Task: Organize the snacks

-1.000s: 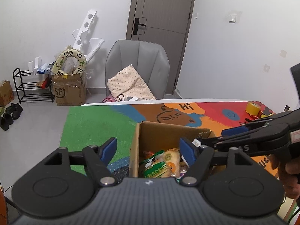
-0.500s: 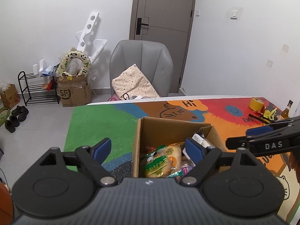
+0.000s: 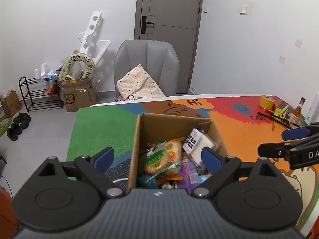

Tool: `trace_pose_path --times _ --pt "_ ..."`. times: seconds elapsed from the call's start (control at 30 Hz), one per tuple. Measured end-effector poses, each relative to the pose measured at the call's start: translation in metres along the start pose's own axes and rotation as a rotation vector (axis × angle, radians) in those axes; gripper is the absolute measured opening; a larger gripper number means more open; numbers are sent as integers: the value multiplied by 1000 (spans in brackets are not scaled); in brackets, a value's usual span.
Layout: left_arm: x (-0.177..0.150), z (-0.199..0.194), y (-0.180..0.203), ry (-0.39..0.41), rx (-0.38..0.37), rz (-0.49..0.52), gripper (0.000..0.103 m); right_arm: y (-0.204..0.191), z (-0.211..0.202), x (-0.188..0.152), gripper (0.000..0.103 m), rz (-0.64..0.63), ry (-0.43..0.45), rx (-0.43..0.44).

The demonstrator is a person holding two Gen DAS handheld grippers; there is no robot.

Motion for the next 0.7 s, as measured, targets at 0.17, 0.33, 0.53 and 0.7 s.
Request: trace_pose_path --times 0.17,0.33,0.53,0.7 --pt "-2 -15 9 6 0 -1 99 4 -19 -11 103 5 18 -36" --pt "-4 -34 25 12 -16 36 100 2 -44 -21 103 9 41 -70" --pt "-12 -62 45 35 -54 92 103 1 -76 -34 103 45 65 -118" --pt "-19 -83 52 61 -67 99 103 1 -99 -46 103 82 102 -133"
Point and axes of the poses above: each gripper's, at about its wrist camera, not at the fingertips, and z roughly the way its jaws point, y to its right, x to its top, the point moved 5 cm from there along z, roughly the way its jaws point, and after that the axes turned 3 degrees about -x, right-handed, at the moved point
